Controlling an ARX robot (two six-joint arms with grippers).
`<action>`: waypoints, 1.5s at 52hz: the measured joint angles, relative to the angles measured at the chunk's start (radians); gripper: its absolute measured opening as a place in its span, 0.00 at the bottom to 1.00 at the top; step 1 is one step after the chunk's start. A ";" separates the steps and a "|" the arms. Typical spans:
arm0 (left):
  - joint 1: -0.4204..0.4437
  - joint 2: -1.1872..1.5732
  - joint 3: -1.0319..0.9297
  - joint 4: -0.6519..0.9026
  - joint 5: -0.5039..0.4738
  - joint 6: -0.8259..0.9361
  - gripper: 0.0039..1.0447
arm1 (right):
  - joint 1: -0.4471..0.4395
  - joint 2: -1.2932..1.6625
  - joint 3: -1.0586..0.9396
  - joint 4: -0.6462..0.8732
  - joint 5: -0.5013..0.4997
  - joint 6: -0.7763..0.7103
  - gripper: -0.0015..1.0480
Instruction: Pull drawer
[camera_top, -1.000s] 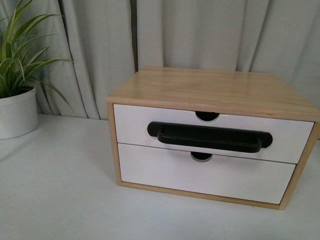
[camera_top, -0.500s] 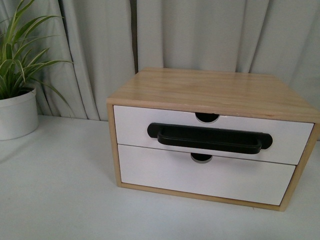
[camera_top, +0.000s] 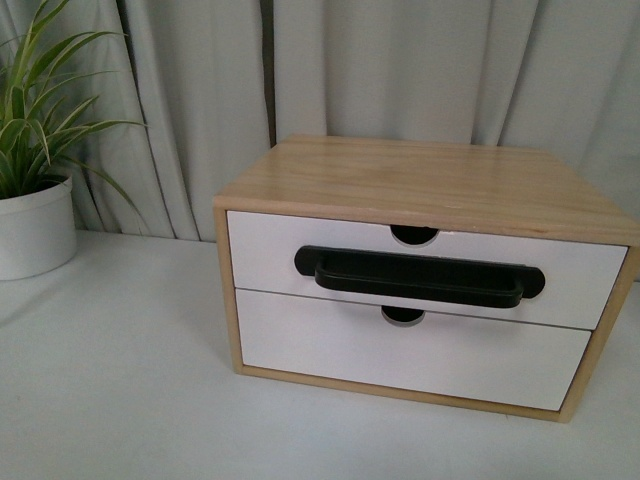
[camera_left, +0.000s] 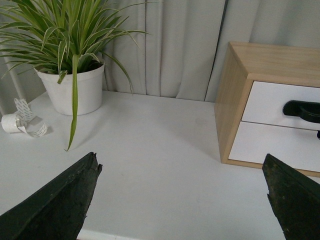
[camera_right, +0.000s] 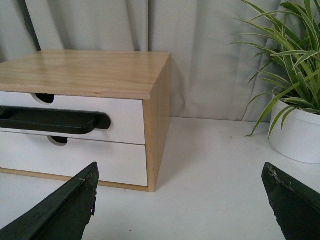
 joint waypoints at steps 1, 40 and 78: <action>0.000 0.000 0.000 0.000 0.000 0.000 0.95 | 0.000 0.000 0.000 0.000 0.000 0.000 0.91; -0.306 0.809 0.336 0.212 0.148 0.570 0.95 | 0.011 0.729 0.473 -0.228 -0.431 -0.394 0.91; -0.366 1.458 1.004 -0.341 0.398 1.225 0.95 | 0.112 1.204 0.779 -0.335 -0.510 -0.965 0.91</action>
